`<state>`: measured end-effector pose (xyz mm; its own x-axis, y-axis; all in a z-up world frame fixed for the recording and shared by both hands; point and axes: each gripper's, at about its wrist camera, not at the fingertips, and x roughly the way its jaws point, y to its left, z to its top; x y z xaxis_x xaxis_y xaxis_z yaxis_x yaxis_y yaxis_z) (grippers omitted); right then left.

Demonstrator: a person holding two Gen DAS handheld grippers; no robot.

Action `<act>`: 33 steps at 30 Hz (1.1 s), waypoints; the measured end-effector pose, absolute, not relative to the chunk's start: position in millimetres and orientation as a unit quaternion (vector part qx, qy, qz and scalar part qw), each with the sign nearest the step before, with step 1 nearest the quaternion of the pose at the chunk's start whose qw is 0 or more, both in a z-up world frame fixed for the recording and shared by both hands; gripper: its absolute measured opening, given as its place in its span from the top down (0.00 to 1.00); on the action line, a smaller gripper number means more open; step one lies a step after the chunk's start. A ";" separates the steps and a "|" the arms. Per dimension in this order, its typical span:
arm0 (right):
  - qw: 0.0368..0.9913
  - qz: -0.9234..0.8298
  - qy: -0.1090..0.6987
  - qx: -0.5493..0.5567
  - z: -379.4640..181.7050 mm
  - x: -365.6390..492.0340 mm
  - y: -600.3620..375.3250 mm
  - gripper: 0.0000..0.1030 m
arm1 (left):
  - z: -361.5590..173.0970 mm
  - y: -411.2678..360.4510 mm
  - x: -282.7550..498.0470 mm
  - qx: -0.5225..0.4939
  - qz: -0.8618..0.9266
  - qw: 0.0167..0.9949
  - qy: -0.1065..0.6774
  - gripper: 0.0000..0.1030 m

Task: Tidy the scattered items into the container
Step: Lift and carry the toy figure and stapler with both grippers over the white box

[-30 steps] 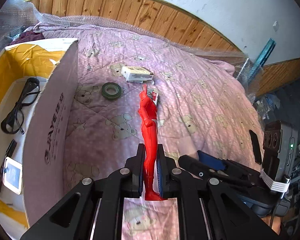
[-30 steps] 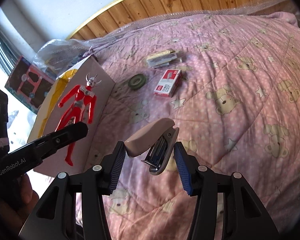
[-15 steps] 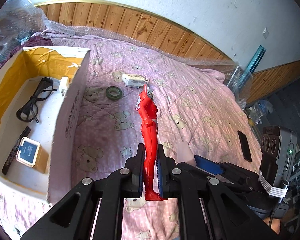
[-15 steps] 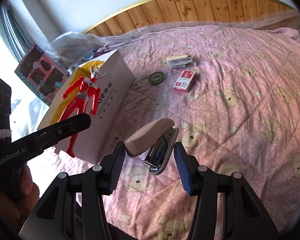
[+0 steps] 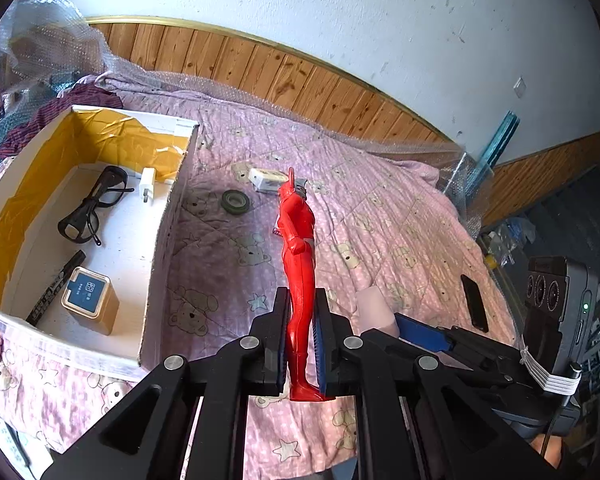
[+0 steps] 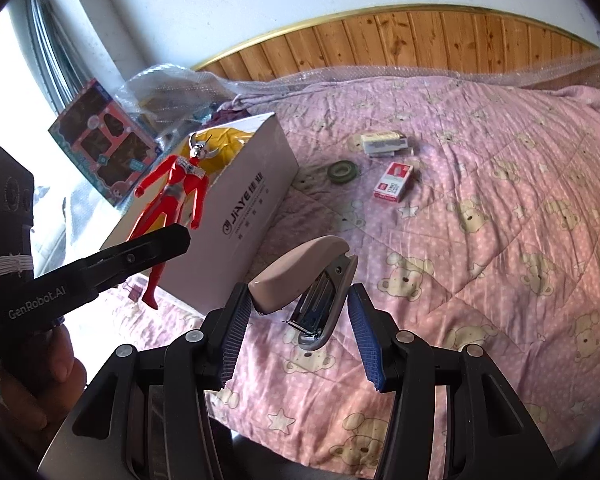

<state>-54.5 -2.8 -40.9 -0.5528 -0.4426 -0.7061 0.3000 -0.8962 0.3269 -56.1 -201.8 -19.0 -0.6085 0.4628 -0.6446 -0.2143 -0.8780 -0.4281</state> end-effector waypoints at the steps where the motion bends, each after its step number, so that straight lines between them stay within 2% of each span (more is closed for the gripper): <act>1: 0.213 -0.878 -0.083 0.421 -38.7 -53.4 -4.6 0.49 | -17.7 -203.3 -54.8 -0.397 0.884 0.192 -0.157 0.89; 33: 0.290 -0.876 -0.013 0.384 20.9 -70.5 -99.4 0.49 | 4.5 -308.2 -50.7 -0.338 0.901 0.135 -0.238 0.89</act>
